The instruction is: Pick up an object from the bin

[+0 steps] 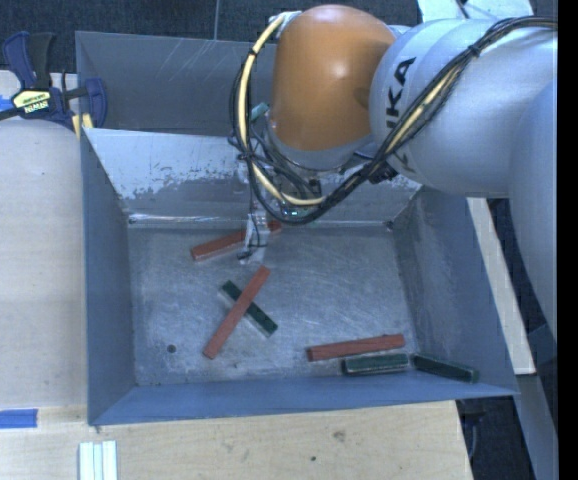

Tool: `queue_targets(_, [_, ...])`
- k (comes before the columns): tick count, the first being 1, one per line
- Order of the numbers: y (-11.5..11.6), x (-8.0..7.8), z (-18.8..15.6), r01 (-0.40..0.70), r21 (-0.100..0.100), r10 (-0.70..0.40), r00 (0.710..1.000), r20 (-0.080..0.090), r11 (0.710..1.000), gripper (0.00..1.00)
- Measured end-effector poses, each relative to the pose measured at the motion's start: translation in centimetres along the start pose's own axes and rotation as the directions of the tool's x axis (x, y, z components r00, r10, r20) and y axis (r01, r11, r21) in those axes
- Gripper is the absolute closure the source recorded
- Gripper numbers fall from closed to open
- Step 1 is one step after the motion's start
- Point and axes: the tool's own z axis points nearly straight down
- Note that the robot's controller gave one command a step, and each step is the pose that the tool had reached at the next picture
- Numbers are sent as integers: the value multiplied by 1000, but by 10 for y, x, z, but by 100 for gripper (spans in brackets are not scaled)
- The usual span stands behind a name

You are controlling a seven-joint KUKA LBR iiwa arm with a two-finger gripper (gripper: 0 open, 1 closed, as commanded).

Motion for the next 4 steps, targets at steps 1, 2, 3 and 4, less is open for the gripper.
queue_targets(1, [-18, 5, 135, -42, -1, 42, 999, 0, 999, 0])
queue_targets(2, [-17, 2, 129, -43, -4, 43, 999, 11, 999, 100])
queue_targets(3, [-18, 3, 132, -45, -1, 45, 999, 7, 999, 0])
queue_targets(4, [-19, 2, 131, -45, -1, 46, 999, 9, 999, 100])
